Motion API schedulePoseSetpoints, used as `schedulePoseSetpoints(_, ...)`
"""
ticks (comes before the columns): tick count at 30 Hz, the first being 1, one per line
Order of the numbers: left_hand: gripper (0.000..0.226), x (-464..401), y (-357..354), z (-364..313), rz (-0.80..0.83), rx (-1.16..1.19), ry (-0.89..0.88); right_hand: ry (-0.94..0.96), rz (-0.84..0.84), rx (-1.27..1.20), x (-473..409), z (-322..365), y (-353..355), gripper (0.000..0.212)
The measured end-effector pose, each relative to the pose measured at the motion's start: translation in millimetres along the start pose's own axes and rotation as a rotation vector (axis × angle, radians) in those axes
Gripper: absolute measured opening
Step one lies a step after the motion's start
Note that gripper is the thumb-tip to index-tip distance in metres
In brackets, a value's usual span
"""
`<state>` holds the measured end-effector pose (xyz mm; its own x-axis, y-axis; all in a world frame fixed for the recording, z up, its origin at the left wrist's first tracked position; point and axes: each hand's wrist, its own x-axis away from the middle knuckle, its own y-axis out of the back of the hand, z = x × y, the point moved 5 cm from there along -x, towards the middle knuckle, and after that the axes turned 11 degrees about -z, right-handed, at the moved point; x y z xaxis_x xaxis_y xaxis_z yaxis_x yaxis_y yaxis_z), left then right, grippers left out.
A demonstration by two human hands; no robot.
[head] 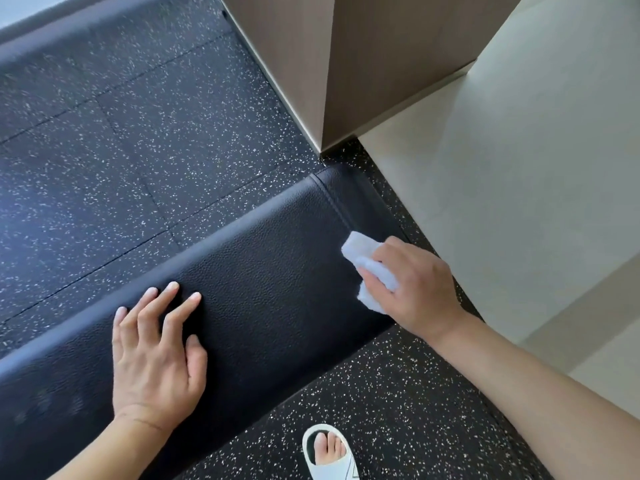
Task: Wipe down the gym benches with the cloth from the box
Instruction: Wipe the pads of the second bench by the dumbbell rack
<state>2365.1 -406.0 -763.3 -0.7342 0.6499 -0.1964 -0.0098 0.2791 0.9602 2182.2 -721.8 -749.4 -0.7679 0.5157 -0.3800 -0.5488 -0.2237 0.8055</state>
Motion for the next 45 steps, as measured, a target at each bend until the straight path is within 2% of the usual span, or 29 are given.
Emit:
schedulePoseSetpoints(2,0.057,-1.2,1.2,-1.5,-0.007,0.005,0.004,0.031,-0.006,0.045,-23.9,2.9,-11.0,0.015)
schedulePoseSetpoints(7,0.057,-2.9,4.0,-4.4,0.003,0.014,0.005,-0.13,-0.077,0.124,-128.4,23.4,-63.0,0.02)
schedulePoseSetpoints(10,0.056,-3.4,6.9,-6.1,-0.001,0.021,0.01,-0.052,0.028,0.209,-162.4,66.6,-100.5,0.017)
schedulePoseSetpoints(13,0.055,-3.0,7.4,-4.9,-0.005,0.025,0.005,0.024,0.107,0.178,-142.1,111.9,-117.9,0.015)
schedulePoseSetpoints(16,0.054,-2.4,7.0,-2.6,-0.015,0.03,-0.005,0.049,0.067,0.016,-96.2,149.4,-110.2,0.016)
schedulePoseSetpoints(18,0.053,-2.1,6.6,-1.5,-0.023,0.044,-0.006,0.112,0.048,-0.052,-66.7,155.4,-99.6,0.017)
schedulePoseSetpoints(21,0.052,-3.1,7.4,0.1,-0.034,0.075,-0.01,0.234,0.05,-0.013,-44.6,128.2,-80.7,0.02)
schedulePoseSetpoints(26,0.053,-0.5,4.6,3.9,-0.024,0.096,-0.018,0.038,0.032,0.107,-57.3,91.5,-69.6,0.021)
schedulePoseSetpoints(31,0.053,-0.6,9.4,6.3,0.05,0.147,-0.021,-0.29,-0.038,0.218,-44.1,126.0,-88.2,0.025)
schedulePoseSetpoints(34,0.057,-0.4,16.4,13.1,0.089,0.244,-0.034,-0.291,-0.048,0.242,-33.8,164.6,-103.3,0.028)
schedulePoseSetpoints(38,0.065,21.8,38.0,59.1,0.143,0.359,-0.117,-0.22,-0.014,0.253,-13.9,218.8,-126.3,0.026)
schedulePoseSetpoints(45,0.062,106.1,87.9,204.7,0.148,0.236,-0.095,-0.138,0.019,0.211,28.9,338.0,-178.1,0.022)
